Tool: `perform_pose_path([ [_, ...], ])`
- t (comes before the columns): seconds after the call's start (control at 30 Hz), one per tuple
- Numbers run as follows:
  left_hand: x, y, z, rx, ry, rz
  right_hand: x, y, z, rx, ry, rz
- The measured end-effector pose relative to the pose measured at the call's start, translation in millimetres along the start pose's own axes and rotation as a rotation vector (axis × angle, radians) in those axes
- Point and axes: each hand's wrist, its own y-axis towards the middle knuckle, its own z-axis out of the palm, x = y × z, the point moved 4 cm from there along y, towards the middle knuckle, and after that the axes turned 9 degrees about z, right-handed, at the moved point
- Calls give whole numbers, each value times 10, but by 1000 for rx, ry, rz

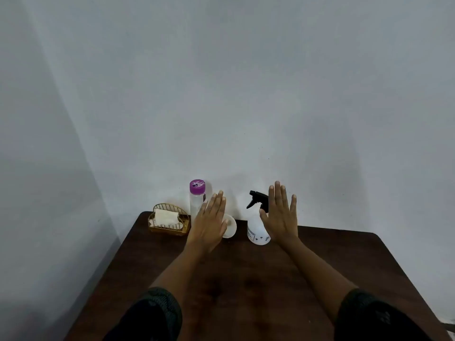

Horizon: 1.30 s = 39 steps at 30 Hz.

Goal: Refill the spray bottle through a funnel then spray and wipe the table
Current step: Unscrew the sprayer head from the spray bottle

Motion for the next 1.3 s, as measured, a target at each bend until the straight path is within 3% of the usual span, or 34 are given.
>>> perform_pose_path([
  [0.1,-13,13,45,-27,-35,14,-82,80,119,145,66,122],
  [0.27,-14,98,87,128,-131,-56,-165,276,305,397,419,332],
  [0.5,-12,26,142,130,-437,-254,-230,235,157,395,556,303],
  [0.73,-553,-543,265,270,-909,-273,-151,-555,-433,382,701,261],
  [0.93,-1104,-1244,254,374,-1001,-288,9,-1506,-738,453,799,203],
  [1.1,-1318,-1642,274,346,-1192,-287,73,-2054,-750,515,873,234],
  [1.3,-1378,-1734,192,310,-1144,-304,62,-2254,-812,516,893,242],
])
